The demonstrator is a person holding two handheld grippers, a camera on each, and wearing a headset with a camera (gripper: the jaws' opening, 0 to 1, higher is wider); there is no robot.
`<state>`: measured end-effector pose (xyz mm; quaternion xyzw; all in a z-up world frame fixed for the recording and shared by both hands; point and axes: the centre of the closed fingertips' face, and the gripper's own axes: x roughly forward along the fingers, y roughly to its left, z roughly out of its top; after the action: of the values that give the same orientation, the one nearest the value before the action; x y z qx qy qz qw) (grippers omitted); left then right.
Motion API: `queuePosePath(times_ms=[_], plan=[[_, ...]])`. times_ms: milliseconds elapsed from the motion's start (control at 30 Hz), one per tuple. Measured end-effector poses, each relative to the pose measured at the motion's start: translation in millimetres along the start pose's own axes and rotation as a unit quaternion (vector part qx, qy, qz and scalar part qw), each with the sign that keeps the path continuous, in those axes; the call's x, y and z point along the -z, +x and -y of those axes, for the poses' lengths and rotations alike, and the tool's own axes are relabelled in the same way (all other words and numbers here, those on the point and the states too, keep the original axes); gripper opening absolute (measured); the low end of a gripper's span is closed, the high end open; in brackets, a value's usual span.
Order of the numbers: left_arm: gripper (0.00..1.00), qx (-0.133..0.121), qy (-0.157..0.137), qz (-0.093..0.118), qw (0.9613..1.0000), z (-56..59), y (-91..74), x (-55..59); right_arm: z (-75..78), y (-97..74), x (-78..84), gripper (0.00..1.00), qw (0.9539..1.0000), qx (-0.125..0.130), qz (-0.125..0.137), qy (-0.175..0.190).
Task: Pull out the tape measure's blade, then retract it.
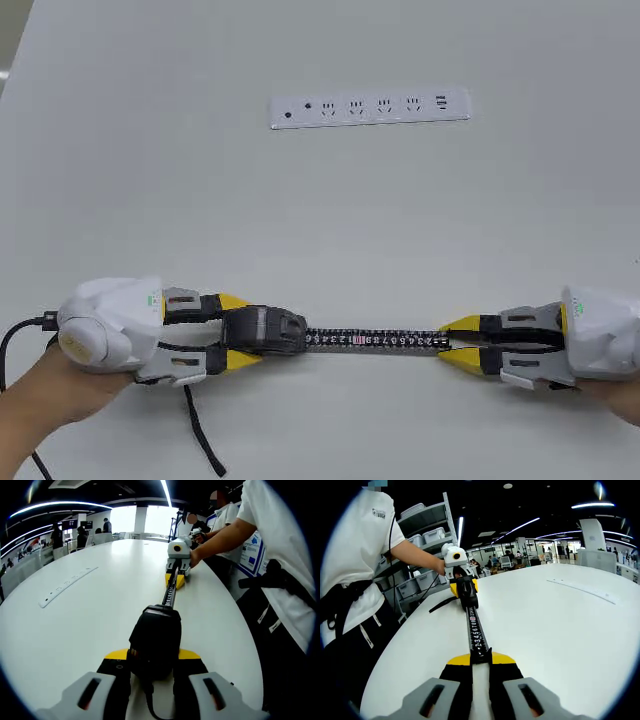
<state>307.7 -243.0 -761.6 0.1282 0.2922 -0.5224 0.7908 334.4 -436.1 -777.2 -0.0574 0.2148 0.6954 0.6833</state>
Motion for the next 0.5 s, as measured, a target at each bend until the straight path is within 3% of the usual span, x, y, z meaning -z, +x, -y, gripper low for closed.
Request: queuePosePath(times_ms=[500], plan=[[0.29,-0.001,-0.001,-0.003,1.0,1.3,0.1,-1.0,4.9,-13.8,3.6,0.08,1.0,-0.002,0.0,0.006]])
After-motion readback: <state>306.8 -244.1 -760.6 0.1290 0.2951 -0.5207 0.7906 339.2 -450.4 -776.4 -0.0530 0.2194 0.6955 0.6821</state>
